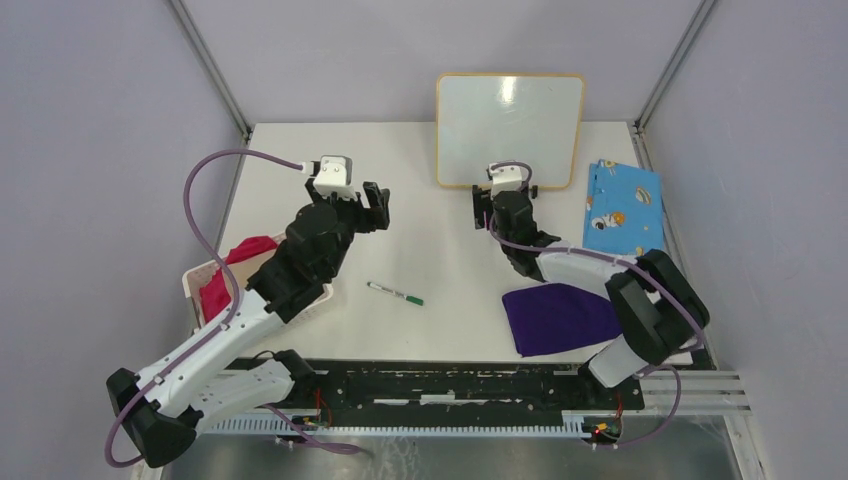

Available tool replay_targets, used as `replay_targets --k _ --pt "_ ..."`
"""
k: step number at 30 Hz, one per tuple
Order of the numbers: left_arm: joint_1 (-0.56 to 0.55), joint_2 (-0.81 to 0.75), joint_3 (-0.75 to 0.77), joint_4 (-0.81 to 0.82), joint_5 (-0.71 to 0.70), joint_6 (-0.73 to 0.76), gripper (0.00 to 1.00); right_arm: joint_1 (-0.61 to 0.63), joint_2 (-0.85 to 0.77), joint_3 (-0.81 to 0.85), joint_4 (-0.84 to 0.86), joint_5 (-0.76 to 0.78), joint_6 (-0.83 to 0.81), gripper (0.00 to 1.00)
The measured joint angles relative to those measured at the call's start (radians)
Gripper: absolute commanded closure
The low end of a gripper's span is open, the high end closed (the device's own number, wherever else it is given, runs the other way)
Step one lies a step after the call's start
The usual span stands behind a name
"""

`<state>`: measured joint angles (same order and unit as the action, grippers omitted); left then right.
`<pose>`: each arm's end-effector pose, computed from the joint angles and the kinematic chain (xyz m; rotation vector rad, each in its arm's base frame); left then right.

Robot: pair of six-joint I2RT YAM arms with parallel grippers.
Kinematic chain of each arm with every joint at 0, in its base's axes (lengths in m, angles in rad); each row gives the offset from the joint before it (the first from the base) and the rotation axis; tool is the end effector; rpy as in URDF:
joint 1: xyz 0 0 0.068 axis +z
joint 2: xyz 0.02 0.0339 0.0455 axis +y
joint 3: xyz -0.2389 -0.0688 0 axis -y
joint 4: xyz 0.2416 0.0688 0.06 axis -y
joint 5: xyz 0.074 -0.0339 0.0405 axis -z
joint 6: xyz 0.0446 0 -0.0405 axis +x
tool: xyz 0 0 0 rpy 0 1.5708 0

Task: Write a sentence on the whiteboard
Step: Move the whiteboard to the center of the board.

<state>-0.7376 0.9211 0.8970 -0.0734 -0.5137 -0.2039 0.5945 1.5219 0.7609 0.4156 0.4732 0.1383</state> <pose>0.1855 -0.1390 0.3469 0.0549 1.6627 -0.2869 0.2861 0.1689 0.1904 -0.1129 1.8738 0.0495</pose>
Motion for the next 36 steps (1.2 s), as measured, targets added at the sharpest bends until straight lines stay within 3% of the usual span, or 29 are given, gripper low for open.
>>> replay_targets --k 13,36 --pt "0.0 -0.014 0.0 0.0 0.019 0.0 0.21 -0.046 0.374 0.271 -0.044 -0.072 0.113 0.25" --pt "0.0 -0.022 0.0 0.0 0.028 0.0 0.21 -0.086 0.558 0.445 -0.104 -0.1 0.153 0.34"
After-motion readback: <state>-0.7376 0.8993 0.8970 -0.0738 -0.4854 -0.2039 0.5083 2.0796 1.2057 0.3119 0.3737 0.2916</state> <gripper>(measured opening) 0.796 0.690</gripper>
